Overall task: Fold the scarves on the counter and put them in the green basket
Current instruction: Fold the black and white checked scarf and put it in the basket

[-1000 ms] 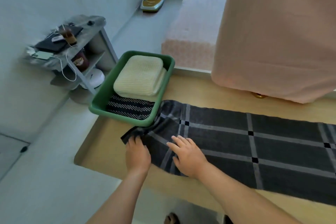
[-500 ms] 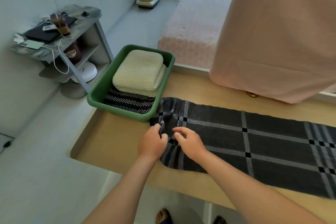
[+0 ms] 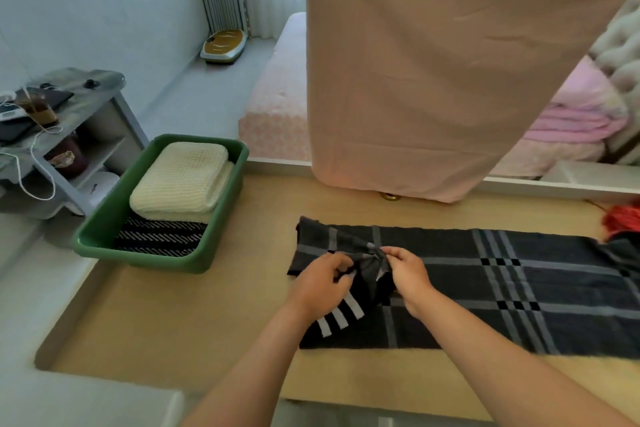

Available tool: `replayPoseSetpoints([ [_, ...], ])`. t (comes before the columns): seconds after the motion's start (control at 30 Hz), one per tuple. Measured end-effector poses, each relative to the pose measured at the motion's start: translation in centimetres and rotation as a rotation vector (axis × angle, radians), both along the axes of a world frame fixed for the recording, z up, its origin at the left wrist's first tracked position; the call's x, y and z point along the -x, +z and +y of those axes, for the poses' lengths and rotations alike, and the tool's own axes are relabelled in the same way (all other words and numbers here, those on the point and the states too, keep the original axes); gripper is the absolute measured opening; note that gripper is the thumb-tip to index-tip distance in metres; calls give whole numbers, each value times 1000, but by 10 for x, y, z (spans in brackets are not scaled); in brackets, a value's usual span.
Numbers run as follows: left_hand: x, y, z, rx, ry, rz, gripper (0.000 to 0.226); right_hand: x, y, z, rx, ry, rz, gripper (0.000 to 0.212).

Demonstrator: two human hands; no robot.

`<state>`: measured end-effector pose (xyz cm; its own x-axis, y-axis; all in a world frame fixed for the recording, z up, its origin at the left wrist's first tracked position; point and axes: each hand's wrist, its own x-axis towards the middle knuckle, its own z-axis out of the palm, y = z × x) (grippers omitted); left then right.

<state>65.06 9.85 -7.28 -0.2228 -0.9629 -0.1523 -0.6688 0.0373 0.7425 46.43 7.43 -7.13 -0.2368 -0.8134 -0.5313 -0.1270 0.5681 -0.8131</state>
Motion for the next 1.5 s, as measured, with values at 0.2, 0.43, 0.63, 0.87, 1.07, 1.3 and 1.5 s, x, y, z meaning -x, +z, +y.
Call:
replayPoseSetpoints([
  [0.2,18,-43,13,-102,-76,-361,31,66,-47,20,-79,294,598,34],
  [0.43,9,-75,34,-177,-163,-496,47,51,-64,31,173,858,907,48],
  [0.63,12,-83,32,-31,-187,-601,47,65,-83,23,210,807,826,15],
  [0.87,26,-85,21,32,-230,-635,24,86,-88,22,205,859,802,23],
  [1.07,23,-83,22,-24,-171,-602,35,95,-80,17,192,872,929,9],
  [1.3,41,-54,17,-257,-161,-723,30,114,-73,15,279,897,847,9],
  [1.5,57,-49,-16,-66,17,-504,35,82,-75,-5,399,1024,889,38],
])
